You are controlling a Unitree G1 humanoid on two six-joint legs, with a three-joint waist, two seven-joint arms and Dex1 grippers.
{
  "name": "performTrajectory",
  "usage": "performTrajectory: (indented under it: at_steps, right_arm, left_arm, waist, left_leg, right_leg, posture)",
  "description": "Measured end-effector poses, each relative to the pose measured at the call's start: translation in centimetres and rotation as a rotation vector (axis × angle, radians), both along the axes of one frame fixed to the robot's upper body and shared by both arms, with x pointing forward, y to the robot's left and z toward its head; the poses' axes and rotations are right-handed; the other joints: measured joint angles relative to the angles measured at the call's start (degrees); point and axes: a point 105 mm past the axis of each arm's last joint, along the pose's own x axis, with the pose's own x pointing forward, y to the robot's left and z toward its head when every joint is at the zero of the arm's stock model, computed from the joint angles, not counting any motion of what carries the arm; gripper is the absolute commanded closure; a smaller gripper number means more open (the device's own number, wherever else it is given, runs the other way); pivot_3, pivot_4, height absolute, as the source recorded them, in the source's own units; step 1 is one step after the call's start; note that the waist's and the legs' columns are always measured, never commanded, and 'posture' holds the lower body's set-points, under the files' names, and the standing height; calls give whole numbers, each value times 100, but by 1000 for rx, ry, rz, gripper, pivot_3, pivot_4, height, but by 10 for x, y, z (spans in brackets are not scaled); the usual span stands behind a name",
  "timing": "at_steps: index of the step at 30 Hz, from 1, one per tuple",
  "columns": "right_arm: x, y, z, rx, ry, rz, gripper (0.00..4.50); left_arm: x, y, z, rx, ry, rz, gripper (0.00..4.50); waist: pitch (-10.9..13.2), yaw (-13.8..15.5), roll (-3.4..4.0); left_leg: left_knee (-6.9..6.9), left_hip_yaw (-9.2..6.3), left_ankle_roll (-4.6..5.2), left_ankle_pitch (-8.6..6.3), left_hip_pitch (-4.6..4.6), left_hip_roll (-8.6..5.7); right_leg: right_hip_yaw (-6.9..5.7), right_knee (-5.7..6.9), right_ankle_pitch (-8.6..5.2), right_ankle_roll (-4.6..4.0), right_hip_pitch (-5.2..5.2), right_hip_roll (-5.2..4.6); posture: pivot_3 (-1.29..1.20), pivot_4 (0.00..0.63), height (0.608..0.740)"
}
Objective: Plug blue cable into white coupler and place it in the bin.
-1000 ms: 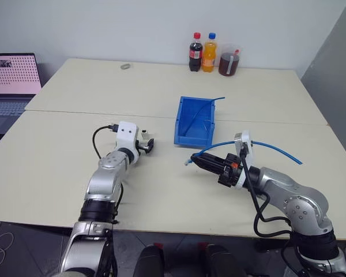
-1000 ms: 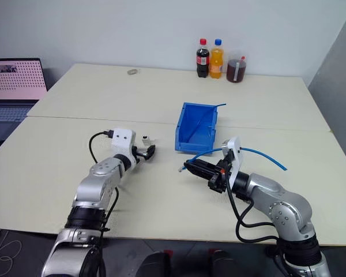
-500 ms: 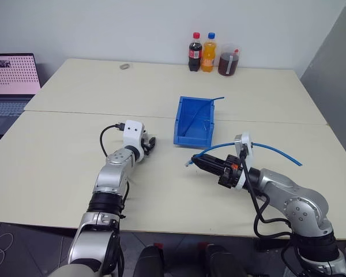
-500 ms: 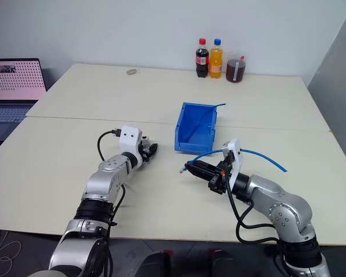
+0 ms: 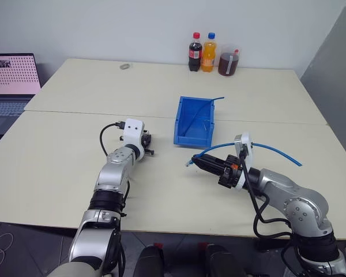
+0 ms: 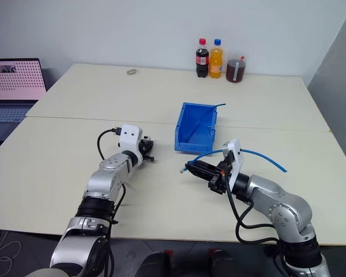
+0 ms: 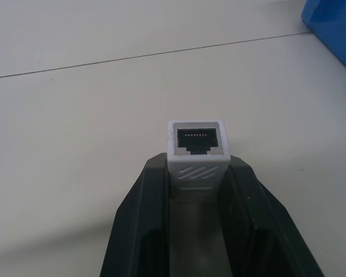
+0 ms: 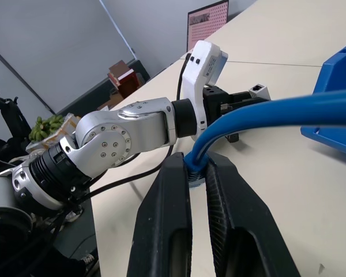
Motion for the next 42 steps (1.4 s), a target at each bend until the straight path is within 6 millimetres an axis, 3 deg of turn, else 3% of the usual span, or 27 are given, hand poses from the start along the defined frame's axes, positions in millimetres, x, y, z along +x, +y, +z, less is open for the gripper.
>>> performTrajectory:
  at_steps: [5,11,19,27,32,42]
  right_arm:
    - [-2,-6,-4,-54,-20,-15,4412]
    - [-14,-13,-9,-128,-54,1,4415]
    - [-22,-19,-17,-190,-73,7,4419]
    - [-25,-17,-21,-257,-131,42,4419]
    - [-27,-8,-24,-299,-184,89,4419]
    - [-9,7,-42,-441,-259,121,4420]
  left_arm:
    - [-25,-16,2,-4,-6,-241,3703]
    - [-82,-64,20,95,20,-829,3703]
    - [-124,-86,-4,164,175,-1256,3703]
    - [-121,-95,-22,261,202,-1359,3703]
    - [-120,-96,-22,306,184,-1386,3703]
    - [-122,-100,-22,317,184,-1407,3703]
  waist:
    - [0,-3,0]
    - [0,2,2]
    - [0,-5,2]
    - [0,-2,2]
    - [0,-2,2]
    - [-2,12,3]
  left_leg:
    - [-2,2,-2,1,0,2]
    - [3,1,-1,0,3,1]
    - [4,0,1,0,5,1]
    - [6,0,2,-1,3,1]
    - [10,0,2,-1,4,1]
    - [13,-1,2,-1,4,1]
  right_leg:
    - [0,1,3,-6,-1,-1]
    - [0,0,-2,2,3,-2]
    - [0,1,-3,3,3,0]
    - [1,1,-3,3,3,1]
    - [1,2,-3,4,4,1]
    - [-1,2,-3,3,5,1]
  posture:
    - [0,150,740]
    - [0,150,740]
    - [0,150,740]
    - [0,150,740]
    - [0,150,740]
    - [0,150,740]
